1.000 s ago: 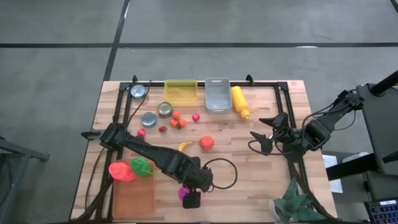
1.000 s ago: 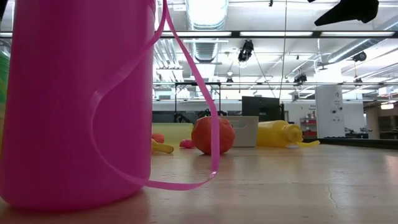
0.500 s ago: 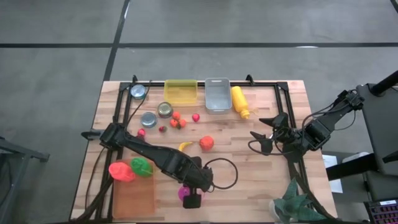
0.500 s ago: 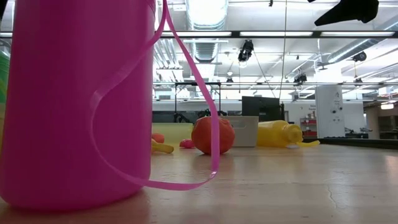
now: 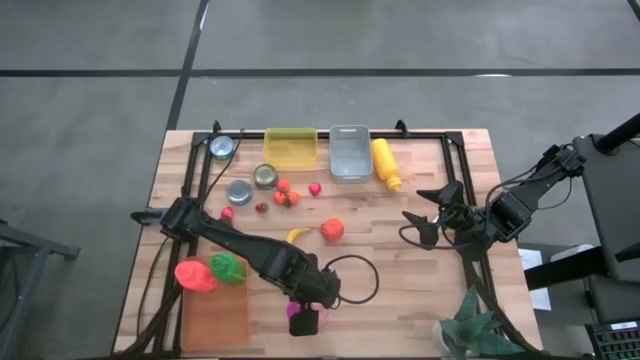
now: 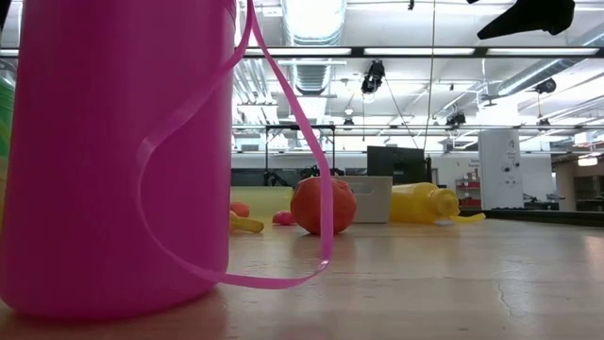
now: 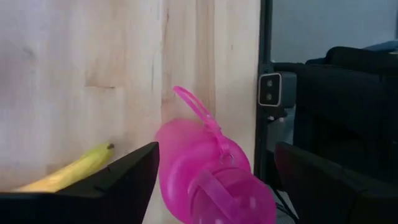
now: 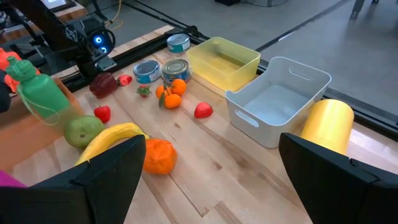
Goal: Pick & Place Food Item
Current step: Put the pink tumbler into the orange bin
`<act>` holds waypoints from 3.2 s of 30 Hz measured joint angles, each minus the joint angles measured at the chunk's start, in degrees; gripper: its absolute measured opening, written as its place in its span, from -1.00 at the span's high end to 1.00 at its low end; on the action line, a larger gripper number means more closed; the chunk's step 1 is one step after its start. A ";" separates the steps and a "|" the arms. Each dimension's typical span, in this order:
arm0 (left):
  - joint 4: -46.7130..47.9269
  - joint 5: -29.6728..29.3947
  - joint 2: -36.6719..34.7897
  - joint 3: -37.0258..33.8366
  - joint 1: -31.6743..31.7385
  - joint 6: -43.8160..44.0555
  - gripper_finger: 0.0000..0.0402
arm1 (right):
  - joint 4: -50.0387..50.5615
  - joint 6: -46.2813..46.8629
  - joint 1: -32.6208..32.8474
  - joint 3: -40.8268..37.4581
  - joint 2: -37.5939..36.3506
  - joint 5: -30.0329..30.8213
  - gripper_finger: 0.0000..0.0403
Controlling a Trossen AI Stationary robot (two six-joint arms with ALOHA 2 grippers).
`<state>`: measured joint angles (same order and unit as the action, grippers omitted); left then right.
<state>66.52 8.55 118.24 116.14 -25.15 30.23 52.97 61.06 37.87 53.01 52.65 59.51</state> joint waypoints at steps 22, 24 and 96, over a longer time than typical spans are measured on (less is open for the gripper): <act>2.78 0.05 0.00 -0.31 -0.76 1.37 -0.60 | 0.00 0.00 -0.07 0.00 0.00 0.00 -0.81; 2.78 0.07 0.00 -0.32 -0.99 1.37 -0.60 | 0.00 0.00 -0.07 0.00 0.02 0.00 -0.81; 7.90 2.38 -0.37 -0.09 -2.36 8.94 -0.04 | 0.00 0.00 -0.04 0.00 0.02 0.00 -0.81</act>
<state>74.42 10.93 117.87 116.05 -27.51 39.16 52.97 61.06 37.82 53.01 52.66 59.51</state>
